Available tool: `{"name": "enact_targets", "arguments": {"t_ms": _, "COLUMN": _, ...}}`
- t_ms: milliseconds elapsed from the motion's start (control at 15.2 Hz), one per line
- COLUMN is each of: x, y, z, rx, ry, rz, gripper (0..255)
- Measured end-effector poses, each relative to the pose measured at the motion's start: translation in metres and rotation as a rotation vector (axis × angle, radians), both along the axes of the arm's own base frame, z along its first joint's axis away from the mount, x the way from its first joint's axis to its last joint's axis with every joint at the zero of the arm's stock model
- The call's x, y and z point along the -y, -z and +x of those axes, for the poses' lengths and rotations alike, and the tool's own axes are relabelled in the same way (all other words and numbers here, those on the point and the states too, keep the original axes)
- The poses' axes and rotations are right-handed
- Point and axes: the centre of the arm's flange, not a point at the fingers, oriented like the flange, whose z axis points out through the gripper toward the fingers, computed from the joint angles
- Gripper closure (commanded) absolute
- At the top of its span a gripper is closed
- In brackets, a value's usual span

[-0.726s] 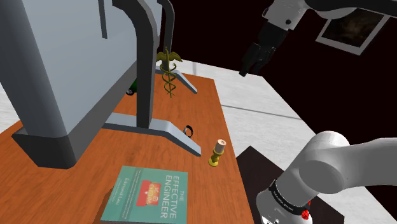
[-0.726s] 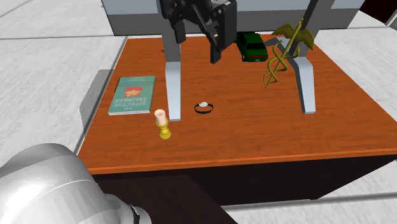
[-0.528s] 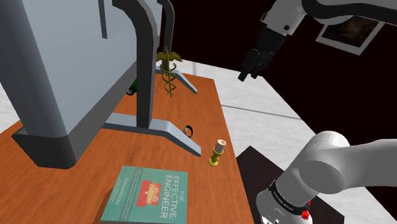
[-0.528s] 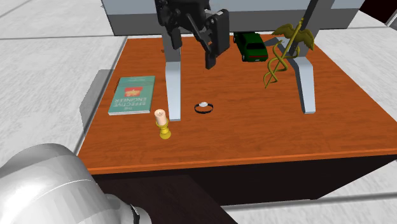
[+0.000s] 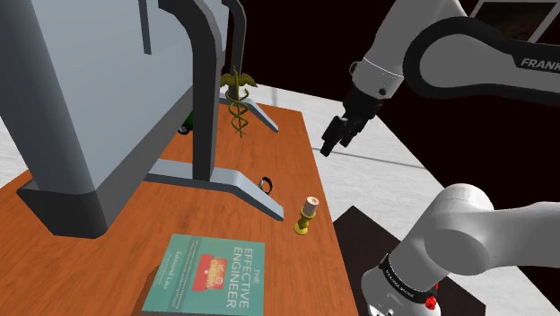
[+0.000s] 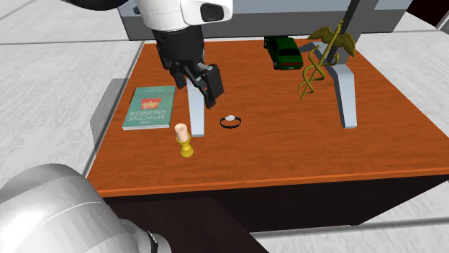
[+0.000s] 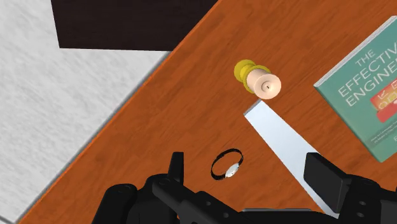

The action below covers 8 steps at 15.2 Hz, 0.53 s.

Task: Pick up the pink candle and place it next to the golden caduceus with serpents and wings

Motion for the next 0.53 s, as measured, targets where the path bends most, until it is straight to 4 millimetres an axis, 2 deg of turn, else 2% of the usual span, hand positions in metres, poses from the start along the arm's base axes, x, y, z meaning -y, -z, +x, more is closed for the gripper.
{"name": "enact_targets", "arguments": {"t_ms": 264, "x": -0.028, "y": 0.044, "z": -0.008, "rx": -0.005, "ry": -0.009, "rz": -0.017, "gripper": 0}}
{"name": "enact_targets", "arguments": {"t_ms": 528, "x": -0.053, "y": 0.091, "z": -0.024, "rx": -0.009, "ry": -0.018, "rz": -0.035, "gripper": 0}}
